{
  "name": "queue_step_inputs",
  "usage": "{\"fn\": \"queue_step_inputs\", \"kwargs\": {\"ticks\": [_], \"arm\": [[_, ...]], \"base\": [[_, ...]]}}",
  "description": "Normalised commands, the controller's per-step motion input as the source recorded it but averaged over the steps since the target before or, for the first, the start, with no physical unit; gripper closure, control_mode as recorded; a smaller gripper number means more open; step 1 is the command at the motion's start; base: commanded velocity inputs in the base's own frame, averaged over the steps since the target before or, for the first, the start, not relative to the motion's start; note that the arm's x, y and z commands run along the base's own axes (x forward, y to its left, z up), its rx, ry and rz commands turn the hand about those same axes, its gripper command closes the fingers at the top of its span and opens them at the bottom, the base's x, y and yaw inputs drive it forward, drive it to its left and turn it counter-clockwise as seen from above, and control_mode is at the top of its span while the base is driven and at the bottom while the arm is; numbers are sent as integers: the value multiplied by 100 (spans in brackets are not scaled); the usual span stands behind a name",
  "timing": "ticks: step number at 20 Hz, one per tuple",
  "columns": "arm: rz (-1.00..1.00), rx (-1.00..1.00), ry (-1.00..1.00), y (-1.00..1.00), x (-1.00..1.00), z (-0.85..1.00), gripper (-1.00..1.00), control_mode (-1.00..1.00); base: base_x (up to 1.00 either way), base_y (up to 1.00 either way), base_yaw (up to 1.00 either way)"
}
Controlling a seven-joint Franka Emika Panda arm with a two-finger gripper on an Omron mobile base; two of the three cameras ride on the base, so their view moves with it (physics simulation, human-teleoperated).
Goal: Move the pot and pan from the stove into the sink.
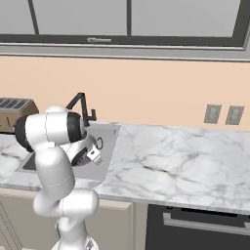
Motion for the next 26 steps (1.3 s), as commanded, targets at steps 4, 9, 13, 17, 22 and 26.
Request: {"fn": "queue_step_inputs", "kwargs": {"ticks": [4,9,13,17,22,26], "arm": [[0,0,-4,1,5,-45,100,-100],[0,0,-4,0,8,-10,100,-100],[0,0,-5,0,40,-35,100,-100],[0,0,-4,0,16,-21,-100,-100],[0,1,0,0,1,5,-100,-100],[-1,2,9,0,6,61,-100,-100]], "base": [[0,0,0],[0,0,0],[0,0,0],[0,0,0],[0,0,0],[0,0,0]]}}
